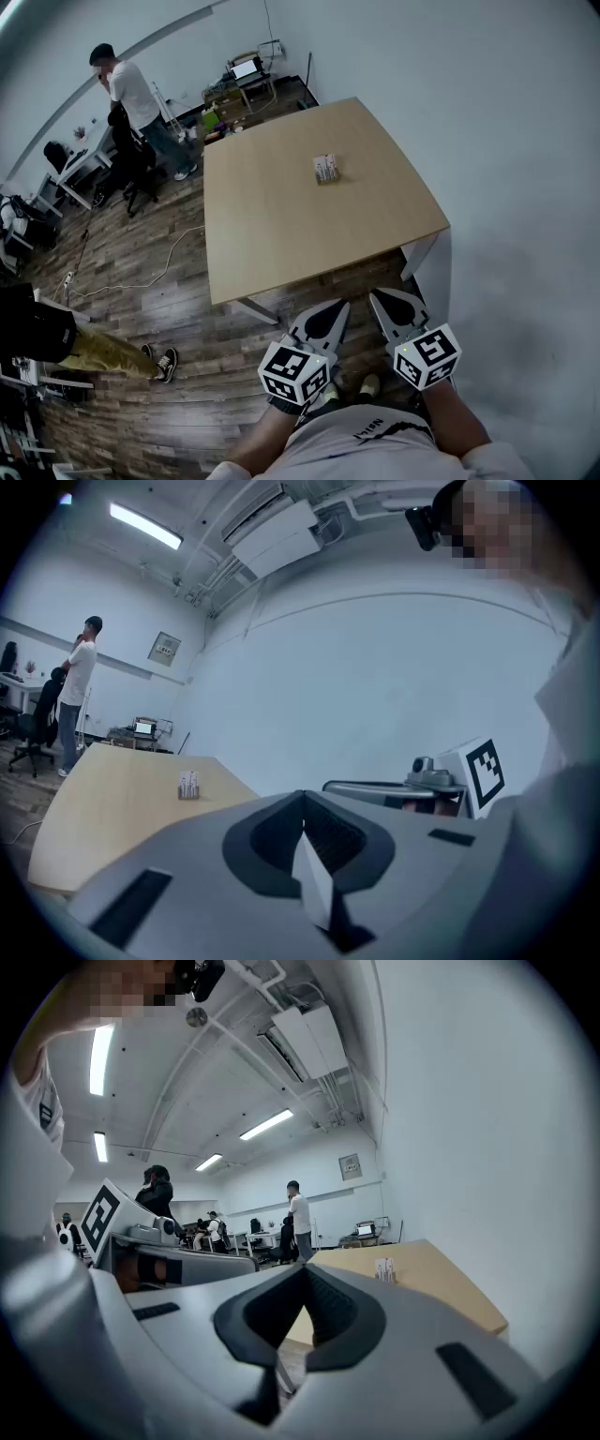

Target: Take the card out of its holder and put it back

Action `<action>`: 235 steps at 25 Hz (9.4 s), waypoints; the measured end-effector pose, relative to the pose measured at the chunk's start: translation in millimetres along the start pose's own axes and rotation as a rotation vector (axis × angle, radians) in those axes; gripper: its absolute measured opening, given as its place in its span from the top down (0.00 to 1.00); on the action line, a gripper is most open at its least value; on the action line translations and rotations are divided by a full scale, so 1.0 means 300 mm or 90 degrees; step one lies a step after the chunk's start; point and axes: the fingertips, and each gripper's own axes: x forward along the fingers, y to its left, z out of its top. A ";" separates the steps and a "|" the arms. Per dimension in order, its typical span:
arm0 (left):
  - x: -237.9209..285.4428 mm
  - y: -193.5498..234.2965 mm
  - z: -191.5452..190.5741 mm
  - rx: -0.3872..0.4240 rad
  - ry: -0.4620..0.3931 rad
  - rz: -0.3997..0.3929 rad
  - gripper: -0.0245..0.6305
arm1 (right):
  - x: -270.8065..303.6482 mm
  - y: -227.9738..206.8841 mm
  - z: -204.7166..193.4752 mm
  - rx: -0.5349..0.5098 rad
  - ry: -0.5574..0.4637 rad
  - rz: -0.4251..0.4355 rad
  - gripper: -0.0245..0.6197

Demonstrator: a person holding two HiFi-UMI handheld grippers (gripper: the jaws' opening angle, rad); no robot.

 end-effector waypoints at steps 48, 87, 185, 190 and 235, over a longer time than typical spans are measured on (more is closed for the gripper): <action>0.393 0.501 0.112 0.010 0.004 0.011 0.94 | 0.453 -0.324 0.054 0.019 0.008 0.011 0.94; 1.324 1.531 0.066 0.079 0.097 -0.018 0.94 | 1.525 -0.941 0.014 0.036 0.079 0.107 0.94; 0.600 1.064 0.491 0.066 0.005 -0.188 0.93 | 1.087 -0.406 0.347 -0.037 -0.007 0.144 0.94; 0.558 1.027 0.519 0.083 0.000 -0.185 0.93 | 1.054 -0.365 0.371 -0.048 -0.017 0.149 0.94; 1.499 1.579 0.247 0.098 0.094 -0.272 0.93 | 1.544 -0.987 0.141 0.036 0.072 0.134 0.94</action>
